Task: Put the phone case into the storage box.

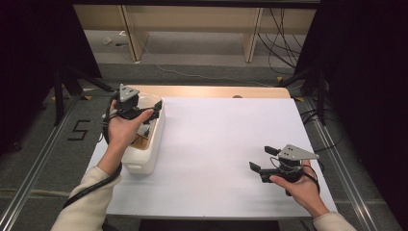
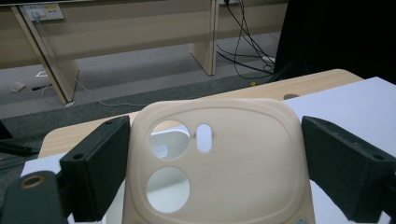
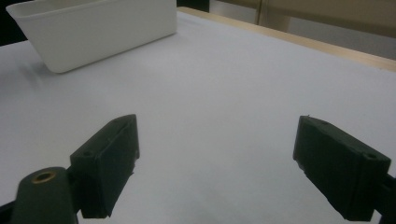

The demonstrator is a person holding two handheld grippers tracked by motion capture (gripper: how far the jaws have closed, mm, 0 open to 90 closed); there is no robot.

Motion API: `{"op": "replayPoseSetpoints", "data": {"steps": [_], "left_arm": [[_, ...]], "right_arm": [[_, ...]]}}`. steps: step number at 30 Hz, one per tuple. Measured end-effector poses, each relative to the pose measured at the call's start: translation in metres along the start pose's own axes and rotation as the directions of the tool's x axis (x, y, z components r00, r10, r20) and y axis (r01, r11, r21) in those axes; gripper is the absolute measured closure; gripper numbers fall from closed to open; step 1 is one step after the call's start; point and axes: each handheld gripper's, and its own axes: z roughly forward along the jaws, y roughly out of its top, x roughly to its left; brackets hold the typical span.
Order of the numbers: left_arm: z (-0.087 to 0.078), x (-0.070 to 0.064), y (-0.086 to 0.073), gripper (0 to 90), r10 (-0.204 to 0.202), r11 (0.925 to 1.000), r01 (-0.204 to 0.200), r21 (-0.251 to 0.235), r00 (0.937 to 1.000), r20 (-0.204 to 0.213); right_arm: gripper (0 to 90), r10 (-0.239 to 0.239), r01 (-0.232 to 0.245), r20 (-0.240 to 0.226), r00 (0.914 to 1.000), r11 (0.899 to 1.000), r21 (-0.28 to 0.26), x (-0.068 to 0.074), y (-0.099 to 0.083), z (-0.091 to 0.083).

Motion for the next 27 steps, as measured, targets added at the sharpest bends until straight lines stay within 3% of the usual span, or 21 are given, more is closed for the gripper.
{"op": "replayPoseSetpoints", "data": {"steps": [27], "left_arm": [[0.004, 0.015, 0.000, 10.9, -0.024, 0.9996, 0.023, -0.014, 0.9991, -0.036]], "right_arm": [[15.4, 0.004, -0.004, -0.003, 1.0000, 1.000, -0.001, 0.000, 0.000, 0.000]]}}
